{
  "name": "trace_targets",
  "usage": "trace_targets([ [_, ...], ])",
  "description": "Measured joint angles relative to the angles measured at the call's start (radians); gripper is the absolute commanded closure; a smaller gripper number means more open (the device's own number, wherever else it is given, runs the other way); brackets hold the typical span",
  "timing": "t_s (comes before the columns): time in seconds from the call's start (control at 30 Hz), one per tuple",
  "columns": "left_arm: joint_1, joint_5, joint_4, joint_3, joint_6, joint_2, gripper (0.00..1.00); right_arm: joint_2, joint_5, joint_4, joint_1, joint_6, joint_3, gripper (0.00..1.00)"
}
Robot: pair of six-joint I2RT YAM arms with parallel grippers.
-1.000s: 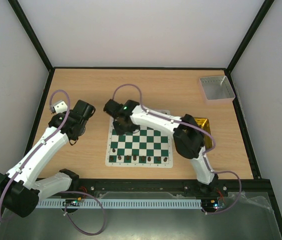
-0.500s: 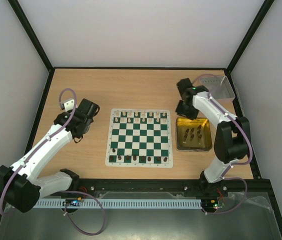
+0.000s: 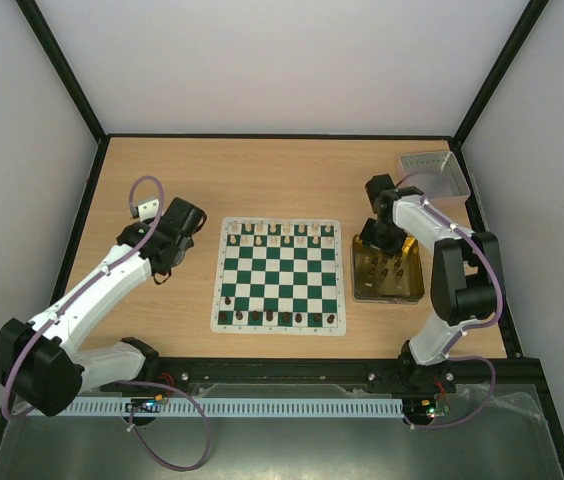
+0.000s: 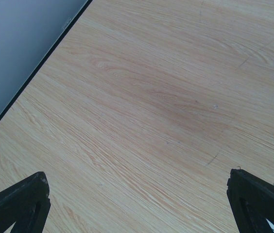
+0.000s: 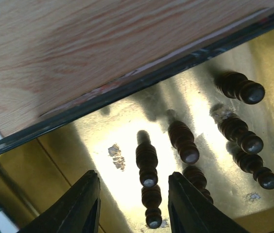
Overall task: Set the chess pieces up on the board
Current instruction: Pick up the chess piece from the storage box.
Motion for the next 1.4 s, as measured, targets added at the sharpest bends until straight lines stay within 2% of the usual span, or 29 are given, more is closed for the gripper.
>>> trace_targets([
  [0.2, 0.000, 0.000, 0.002, -0.006, 0.000, 0.004, 0.01, 0.000, -0.003, 0.019, -0.018, 0.000, -0.036, 0.64],
  [0.73, 0.000, 0.000, 0.007, -0.006, 0.001, 0.027, 0.01, 0.000, -0.026, 0.076, -0.040, -0.001, -0.081, 0.77],
  [1.27, -0.005, 0.000, 0.008, -0.006, 0.002, 0.033, 0.01, 0.008, -0.040, 0.115, -0.040, -0.004, -0.109, 0.78],
  [1.4, -0.005, 0.001, 0.008, -0.006, 0.002, 0.036, 0.01, 0.010, -0.040, 0.122, -0.040, -0.004, -0.116, 0.82],
])
